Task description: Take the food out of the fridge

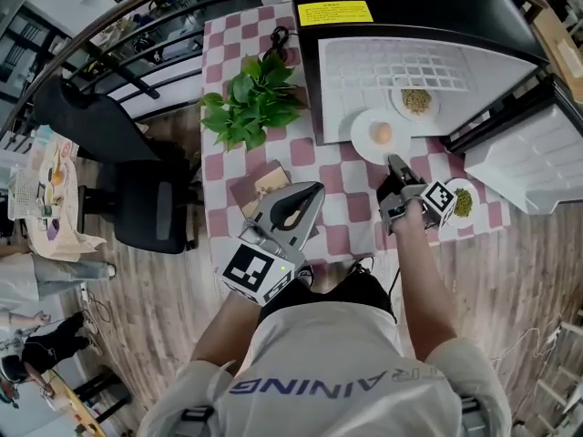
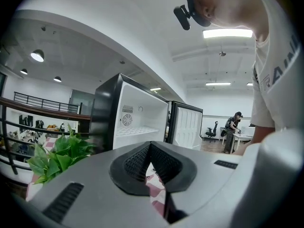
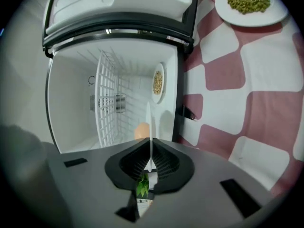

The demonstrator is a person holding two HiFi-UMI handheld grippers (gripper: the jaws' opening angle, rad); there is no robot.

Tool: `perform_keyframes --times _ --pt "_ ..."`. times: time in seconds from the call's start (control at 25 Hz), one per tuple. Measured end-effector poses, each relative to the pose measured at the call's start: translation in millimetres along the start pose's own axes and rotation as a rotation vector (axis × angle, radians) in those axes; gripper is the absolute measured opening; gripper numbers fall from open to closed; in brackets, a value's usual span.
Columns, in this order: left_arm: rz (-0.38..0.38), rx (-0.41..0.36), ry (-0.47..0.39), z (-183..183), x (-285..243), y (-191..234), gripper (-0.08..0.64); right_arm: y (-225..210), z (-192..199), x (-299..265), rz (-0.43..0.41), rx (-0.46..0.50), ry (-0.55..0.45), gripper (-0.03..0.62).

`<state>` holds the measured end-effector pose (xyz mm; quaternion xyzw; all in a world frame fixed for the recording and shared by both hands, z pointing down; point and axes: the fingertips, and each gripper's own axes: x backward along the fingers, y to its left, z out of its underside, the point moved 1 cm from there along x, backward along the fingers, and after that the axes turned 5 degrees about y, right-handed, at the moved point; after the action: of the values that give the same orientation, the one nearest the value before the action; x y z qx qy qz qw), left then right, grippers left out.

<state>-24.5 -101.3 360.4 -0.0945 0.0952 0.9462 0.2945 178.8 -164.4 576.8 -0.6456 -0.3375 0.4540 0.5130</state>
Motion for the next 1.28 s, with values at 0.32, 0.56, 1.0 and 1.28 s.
perform_keyframes --times 0.32,0.56,1.0,1.28 --pt "0.144 -0.024 0.015 -1 -30 -39 0.005 -1 -5 73 -0.013 0.037 -0.052 0.032" --pt "0.227 -0.039 0.037 2 -51 -65 0.005 -42 -11 124 0.058 0.013 -0.102 0.032" --pt "0.253 -0.044 0.063 11 -62 -82 0.005 -108 -23 156 0.170 -0.033 -0.129 0.032" --pt "0.237 -0.033 0.070 14 -63 -82 0.005 -122 -25 155 0.205 -0.047 -0.126 0.032"
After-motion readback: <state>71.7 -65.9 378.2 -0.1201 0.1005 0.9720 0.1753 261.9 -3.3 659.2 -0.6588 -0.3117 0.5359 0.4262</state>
